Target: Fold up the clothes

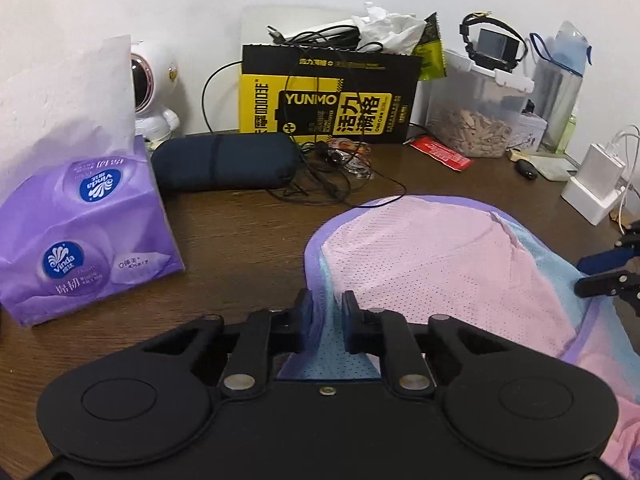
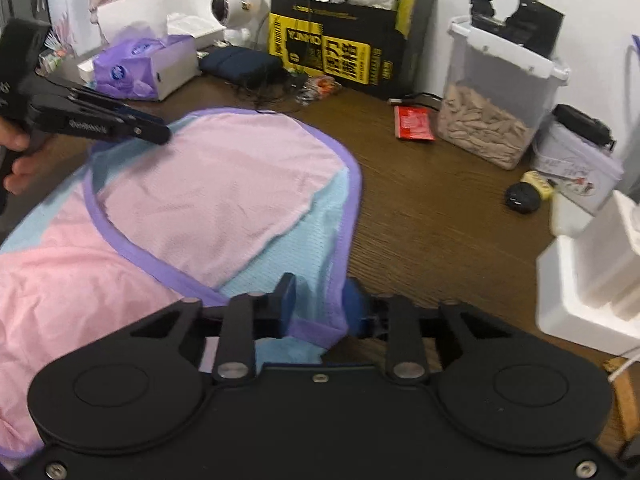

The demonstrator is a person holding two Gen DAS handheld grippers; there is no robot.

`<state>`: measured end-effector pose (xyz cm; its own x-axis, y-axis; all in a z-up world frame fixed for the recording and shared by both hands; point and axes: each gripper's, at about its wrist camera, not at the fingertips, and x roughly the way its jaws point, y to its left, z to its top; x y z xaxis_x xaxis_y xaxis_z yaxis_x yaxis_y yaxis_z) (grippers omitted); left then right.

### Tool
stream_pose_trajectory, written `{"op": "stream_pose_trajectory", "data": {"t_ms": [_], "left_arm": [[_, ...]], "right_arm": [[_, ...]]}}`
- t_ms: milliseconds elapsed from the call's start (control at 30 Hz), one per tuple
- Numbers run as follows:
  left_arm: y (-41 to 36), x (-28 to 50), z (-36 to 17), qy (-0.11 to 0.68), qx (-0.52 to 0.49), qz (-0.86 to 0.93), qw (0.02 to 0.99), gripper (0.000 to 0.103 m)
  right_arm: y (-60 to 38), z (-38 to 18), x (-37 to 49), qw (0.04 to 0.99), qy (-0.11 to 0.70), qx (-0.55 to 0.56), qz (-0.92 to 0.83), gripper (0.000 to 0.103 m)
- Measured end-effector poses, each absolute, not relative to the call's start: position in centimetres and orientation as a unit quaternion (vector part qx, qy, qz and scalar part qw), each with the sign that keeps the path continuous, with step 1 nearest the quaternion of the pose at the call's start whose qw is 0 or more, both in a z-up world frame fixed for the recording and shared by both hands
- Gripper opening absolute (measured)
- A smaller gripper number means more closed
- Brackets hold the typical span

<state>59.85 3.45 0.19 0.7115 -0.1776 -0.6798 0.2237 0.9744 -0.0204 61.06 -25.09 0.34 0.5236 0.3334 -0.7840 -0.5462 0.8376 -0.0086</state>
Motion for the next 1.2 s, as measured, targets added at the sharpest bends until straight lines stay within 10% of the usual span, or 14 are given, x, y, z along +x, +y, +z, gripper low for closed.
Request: {"op": "stream_pose_trajectory", "data": {"t_ms": [167, 300, 600, 900, 967, 1100, 1200], "left_arm": [[3.9, 60.0, 0.5, 0.364, 0.028, -0.081, 0.927, 0.023], [4.0, 59.1, 2.2, 0.341, 0.034, -0.104, 0.934, 0.05], [2.3, 49.1, 4.3, 0.249, 0.231, -0.382, 0.859, 0.055], [2.5, 51.9, 0.2, 0.299, 0.222, -0.407, 0.834, 0.055], [2.8, 52.0, 0.1, 0.302, 0.218, -0.41, 0.832, 0.052], [2.8, 52.5, -0.3, 0.293, 0.227, -0.386, 0.845, 0.01], [2.8, 52.7, 0.0, 0.286, 0.228, -0.371, 0.853, 0.007]], "right_arm": [[-25.6, 1.9, 60.2, 0.875, 0.394, -0.143, 0.243, 0.03], [-24.5, 3.7, 57.3, 0.874, 0.366, -0.14, 0.287, 0.036], [-22.1, 2.0, 55.3, 0.85, 0.358, -0.133, 0.364, 0.05], [-20.1, 0.6, 55.9, 0.853, 0.327, -0.139, 0.382, 0.05], [-19.8, 0.2, 55.9, 0.849, 0.335, -0.138, 0.385, 0.05], [-19.6, -0.3, 56.0, 0.843, 0.341, -0.137, 0.393, 0.049], [-19.4, -0.1, 56.0, 0.843, 0.344, -0.138, 0.391, 0.012]]}}
